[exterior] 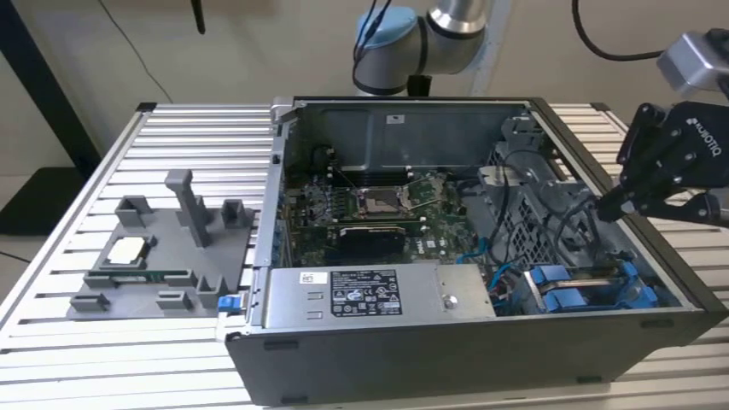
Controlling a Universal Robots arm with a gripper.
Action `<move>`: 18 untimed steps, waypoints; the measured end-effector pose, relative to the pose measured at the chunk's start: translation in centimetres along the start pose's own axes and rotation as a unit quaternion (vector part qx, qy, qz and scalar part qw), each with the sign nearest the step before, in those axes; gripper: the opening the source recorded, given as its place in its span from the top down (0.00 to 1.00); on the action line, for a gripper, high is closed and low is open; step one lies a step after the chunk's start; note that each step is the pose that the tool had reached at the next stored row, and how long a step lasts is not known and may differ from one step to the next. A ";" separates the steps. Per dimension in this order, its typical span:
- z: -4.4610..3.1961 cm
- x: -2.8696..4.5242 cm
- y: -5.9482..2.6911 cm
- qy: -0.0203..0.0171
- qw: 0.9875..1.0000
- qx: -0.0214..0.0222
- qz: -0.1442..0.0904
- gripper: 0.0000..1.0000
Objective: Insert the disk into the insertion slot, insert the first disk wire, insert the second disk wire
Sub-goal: 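Insert the second disk wire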
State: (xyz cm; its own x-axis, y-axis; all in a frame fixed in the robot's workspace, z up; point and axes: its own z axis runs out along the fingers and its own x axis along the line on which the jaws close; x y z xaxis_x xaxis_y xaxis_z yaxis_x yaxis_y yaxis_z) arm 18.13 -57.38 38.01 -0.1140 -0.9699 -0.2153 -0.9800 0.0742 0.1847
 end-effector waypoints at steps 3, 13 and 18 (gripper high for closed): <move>0.04 0.13 1.28 -0.001 1.000 0.000 0.000 0.84; 0.33 0.59 3.42 -0.002 1.000 0.000 -0.001 0.84; 0.37 0.89 3.73 -0.001 1.000 0.010 -0.005 0.84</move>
State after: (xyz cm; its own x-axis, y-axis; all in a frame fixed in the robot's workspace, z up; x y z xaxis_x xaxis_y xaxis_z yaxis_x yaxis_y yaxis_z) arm 14.31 -57.88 38.15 -0.1042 -0.9700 -0.2198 -0.9841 0.0687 0.1637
